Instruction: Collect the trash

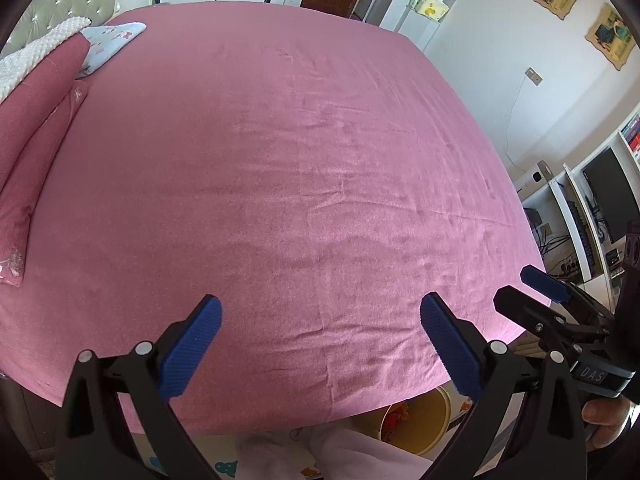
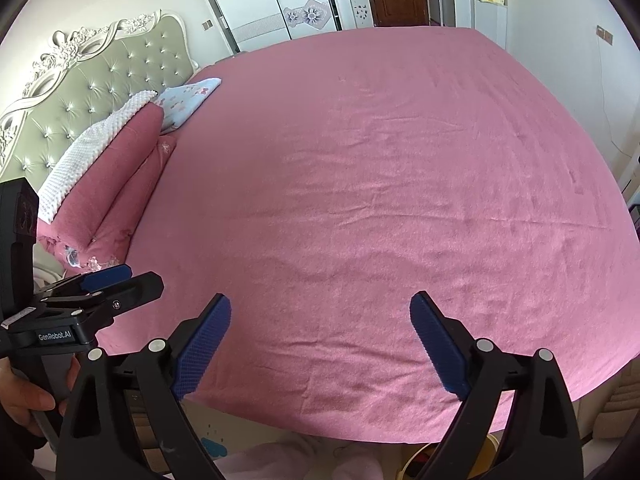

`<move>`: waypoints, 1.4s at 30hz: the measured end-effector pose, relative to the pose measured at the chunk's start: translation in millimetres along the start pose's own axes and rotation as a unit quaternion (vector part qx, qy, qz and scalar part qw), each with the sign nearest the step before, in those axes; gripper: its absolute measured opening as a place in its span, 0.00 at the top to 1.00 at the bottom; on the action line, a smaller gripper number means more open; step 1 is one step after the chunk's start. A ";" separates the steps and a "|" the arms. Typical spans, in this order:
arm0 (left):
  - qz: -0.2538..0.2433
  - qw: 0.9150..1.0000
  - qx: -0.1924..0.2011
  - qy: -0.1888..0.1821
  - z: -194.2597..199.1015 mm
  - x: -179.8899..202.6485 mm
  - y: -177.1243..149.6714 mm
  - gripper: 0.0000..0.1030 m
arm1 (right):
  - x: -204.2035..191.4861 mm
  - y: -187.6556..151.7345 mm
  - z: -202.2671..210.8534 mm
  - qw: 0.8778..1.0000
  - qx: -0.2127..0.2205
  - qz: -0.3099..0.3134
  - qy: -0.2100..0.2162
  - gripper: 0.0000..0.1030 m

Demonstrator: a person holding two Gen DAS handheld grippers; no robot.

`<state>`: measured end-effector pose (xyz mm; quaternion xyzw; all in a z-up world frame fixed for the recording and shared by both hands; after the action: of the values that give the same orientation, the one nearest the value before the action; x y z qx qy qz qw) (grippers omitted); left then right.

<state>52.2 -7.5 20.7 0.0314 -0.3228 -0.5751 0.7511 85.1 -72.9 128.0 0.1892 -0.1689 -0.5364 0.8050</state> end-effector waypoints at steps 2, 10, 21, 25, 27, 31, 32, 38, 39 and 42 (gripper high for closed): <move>0.001 1.000 0.001 0.008 1.1 -1.0 0.7 0.04 | -1.1 0.8 -1.4 1.000 0.001 0.001 -0.003 0.14; -0.006 1.000 0.009 0.023 3.2 -3.6 4.6 0.04 | -4.6 -0.4 -6.7 1.000 -0.008 0.002 0.001 0.14; 0.008 0.999 0.023 0.035 8.0 -9.4 12.2 0.04 | -9.6 -3.3 -13.5 1.000 -0.021 0.002 0.011 0.14; 0.013 0.999 0.026 0.036 10.1 -13.5 15.6 0.04 | -9.8 -2.3 -14.8 1.000 -0.022 0.002 0.011 0.14; 0.013 0.999 0.028 0.041 11.4 -15.7 17.5 0.04 | -10.1 -1.7 -15.4 1.000 -0.022 0.003 0.010 0.14; 0.009 0.999 0.028 0.044 11.9 -16.4 19.5 0.04 | -10.5 -1.6 -17.1 1.000 -0.025 0.003 0.009 0.14; 0.010 0.999 0.028 0.043 12.1 -16.9 20.7 0.04 | -11.0 -2.8 -17.4 1.000 -0.025 0.003 0.009 0.14; 0.023 0.998 0.035 0.049 15.2 -23.7 22.1 0.04 | -13.0 -4.2 -21.5 0.999 -0.033 0.001 0.011 0.14; 0.023 0.998 0.035 0.050 15.5 -24.4 22.5 0.04 | -12.7 -4.4 -22.2 0.999 -0.033 0.000 0.011 0.14; 0.019 0.997 0.042 0.059 17.8 -27.8 23.6 0.04 | -11.3 -4.9 -24.1 0.999 -0.036 -0.005 0.011 0.14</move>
<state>59.2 30.8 32.2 0.0906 -0.3025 -0.5442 0.7773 88.5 -61.1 103.8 0.1666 -0.1395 -0.5438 0.8106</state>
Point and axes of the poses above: each gripper's, at about its wrist camera, not at the fingertips, and z roughly against the way its jaws point, x to its right, y to its top, the point moved 8 cm from there along -z, roughly the way its jaws point, and after that the axes turned 11 degrees about -y, right-handed, at the moved point
